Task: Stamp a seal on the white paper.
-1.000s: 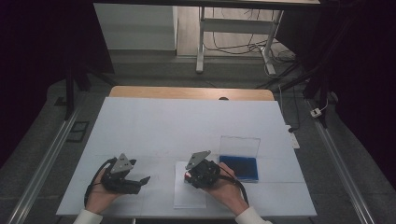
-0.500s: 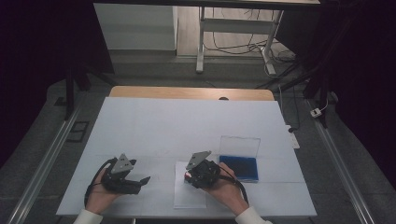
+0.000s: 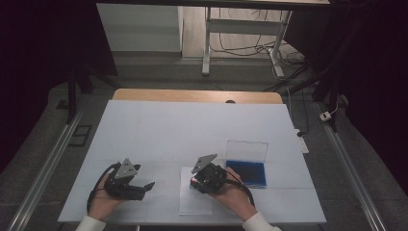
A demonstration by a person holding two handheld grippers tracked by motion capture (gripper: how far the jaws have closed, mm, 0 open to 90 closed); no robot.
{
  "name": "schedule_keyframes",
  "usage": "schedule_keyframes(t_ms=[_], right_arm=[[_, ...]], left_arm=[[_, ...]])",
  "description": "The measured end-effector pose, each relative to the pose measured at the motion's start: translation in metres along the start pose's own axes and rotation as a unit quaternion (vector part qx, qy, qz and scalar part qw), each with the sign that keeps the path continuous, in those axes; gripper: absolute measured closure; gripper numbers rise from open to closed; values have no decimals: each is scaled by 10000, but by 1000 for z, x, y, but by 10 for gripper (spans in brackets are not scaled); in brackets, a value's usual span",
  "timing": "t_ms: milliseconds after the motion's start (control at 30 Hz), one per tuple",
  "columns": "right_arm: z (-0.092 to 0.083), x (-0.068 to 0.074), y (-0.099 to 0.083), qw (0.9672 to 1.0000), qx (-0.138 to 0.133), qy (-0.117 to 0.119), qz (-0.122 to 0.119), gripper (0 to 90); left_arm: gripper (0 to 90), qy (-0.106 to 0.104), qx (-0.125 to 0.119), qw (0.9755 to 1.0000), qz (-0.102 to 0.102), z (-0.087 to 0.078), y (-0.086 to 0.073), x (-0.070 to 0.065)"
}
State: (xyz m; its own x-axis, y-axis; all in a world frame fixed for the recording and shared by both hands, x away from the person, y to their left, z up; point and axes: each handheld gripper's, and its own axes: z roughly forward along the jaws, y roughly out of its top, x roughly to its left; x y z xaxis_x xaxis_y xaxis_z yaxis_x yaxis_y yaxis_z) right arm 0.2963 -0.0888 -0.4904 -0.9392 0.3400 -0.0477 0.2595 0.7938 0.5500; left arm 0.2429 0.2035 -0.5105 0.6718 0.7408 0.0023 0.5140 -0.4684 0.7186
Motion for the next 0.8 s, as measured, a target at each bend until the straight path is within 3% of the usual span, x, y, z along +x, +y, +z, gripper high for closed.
schedule_keyframes(t_ms=[100, 267, 800], right_arm=[[1, -1, -1, 10000, -42, -8, -81, 709], [2, 1, -2, 10000, 4, -39, 75, 710], [2, -1, -5, 9999, -108, 35, 68, 711]], left_arm=[[180, -10, 3, 10000, 6, 0, 0, 0], [180, -10, 2, 10000, 2, 0, 0, 0], [180, -15, 17, 10000, 14, 0, 0, -1]])
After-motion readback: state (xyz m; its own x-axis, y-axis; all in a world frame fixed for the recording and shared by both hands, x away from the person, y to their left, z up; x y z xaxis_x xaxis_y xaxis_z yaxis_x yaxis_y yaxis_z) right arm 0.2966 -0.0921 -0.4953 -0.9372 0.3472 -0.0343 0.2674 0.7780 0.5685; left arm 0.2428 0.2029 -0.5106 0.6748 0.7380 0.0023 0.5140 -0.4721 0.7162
